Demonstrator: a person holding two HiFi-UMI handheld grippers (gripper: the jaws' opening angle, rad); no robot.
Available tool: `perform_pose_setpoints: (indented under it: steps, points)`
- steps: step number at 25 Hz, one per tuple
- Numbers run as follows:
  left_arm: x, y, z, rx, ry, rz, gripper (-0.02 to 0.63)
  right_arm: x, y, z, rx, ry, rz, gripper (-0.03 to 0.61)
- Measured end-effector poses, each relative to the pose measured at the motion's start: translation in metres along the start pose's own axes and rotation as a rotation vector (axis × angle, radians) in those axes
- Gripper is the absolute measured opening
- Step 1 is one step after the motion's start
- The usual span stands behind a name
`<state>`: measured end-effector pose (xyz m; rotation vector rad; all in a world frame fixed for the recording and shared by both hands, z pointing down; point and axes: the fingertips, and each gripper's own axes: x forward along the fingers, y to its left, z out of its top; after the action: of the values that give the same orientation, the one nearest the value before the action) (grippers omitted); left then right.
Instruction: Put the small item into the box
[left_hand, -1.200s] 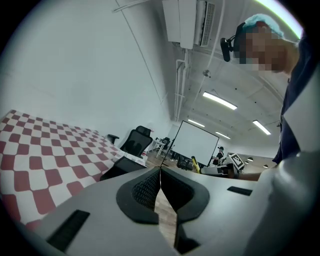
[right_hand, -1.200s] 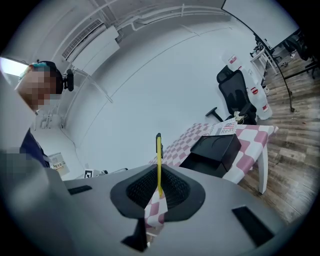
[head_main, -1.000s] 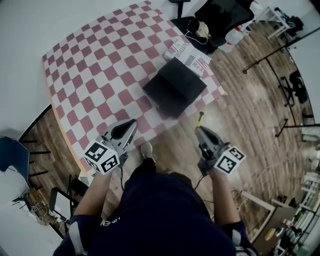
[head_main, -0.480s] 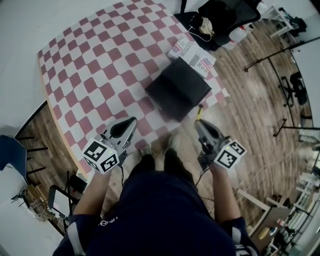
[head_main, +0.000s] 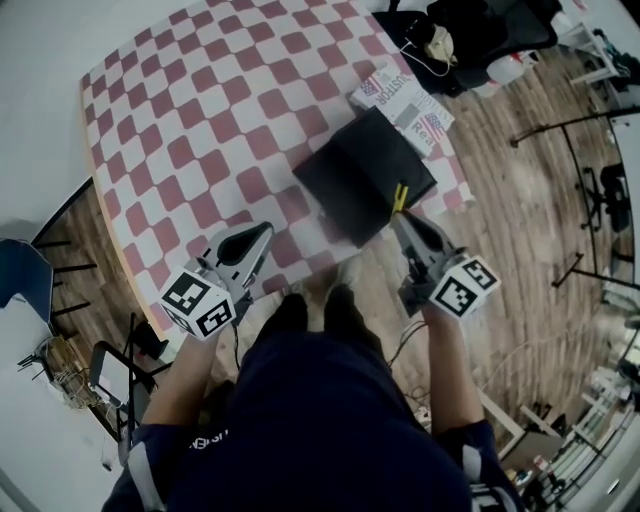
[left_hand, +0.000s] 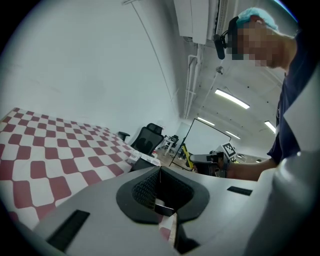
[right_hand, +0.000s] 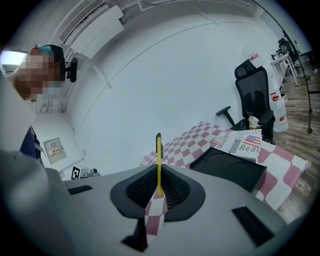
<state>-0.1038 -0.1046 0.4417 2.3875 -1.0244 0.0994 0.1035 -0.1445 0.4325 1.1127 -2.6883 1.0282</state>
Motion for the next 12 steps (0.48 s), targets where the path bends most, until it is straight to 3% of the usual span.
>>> perform_pose_setpoints:
  steps: [12]
  points:
    - [0.011,0.019,-0.005,-0.063,-0.014,0.147,0.032,0.073,-0.028,-0.004,-0.081,0.183,0.103,0.032]
